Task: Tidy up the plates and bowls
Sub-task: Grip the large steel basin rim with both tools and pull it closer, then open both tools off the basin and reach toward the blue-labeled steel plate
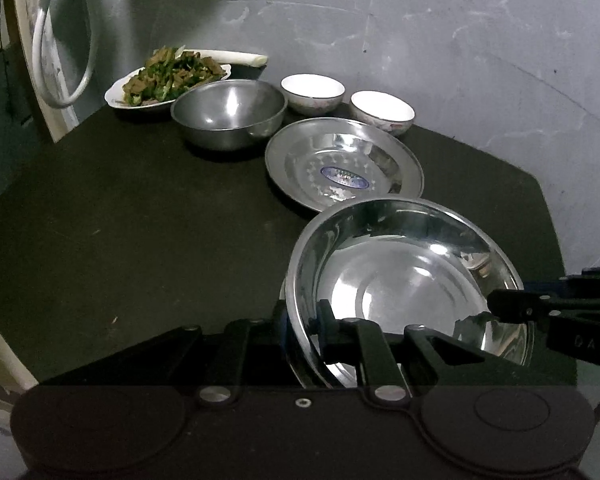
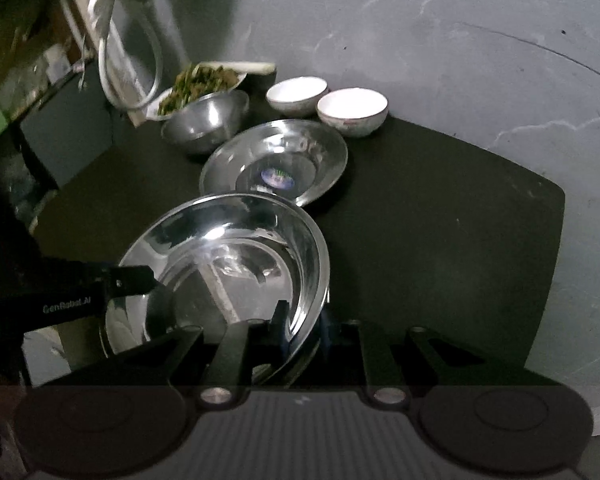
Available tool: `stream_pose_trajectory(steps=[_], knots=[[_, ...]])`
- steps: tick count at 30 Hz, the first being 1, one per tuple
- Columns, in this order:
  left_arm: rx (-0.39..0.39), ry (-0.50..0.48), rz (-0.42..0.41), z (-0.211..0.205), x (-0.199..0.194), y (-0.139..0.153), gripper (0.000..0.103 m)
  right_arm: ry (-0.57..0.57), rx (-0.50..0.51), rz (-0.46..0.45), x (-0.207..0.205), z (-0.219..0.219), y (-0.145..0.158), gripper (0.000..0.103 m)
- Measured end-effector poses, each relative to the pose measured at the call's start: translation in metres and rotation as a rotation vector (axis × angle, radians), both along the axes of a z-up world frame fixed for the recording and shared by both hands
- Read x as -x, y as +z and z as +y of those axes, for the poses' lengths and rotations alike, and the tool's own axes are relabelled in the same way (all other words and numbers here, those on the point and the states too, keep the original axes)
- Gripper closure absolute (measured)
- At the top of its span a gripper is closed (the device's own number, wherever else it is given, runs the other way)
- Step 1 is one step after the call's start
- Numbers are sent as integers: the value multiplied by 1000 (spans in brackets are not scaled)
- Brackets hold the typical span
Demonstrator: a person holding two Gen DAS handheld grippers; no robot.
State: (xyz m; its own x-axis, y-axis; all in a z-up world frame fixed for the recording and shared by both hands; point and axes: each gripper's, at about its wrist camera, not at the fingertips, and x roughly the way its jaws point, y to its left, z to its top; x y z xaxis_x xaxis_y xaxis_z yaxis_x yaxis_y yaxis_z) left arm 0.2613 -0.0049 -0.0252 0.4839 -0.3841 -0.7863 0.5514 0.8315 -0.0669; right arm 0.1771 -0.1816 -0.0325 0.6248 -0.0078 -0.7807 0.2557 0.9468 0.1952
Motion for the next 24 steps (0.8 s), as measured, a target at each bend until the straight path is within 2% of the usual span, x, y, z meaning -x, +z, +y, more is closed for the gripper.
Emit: stream_pose_trajectory(steps=[8, 17, 21, 23, 24], knots=[[-62, 12, -31, -7, 7, 1, 84, 61, 98, 13, 3, 16, -3, 83], [-134, 38, 4, -17, 2, -5, 82, 104, 196, 26, -3, 30, -4, 80], [-121, 38, 11, -15, 0, -6, 82, 130, 223, 37, -5, 37, -6, 68], [-115, 45, 17, -13, -1, -6, 79, 129, 222, 41, -6, 37, -9, 68], [-106, 47, 22, -12, -2, -5, 71, 130, 220, 41, -6, 37, -10, 66]])
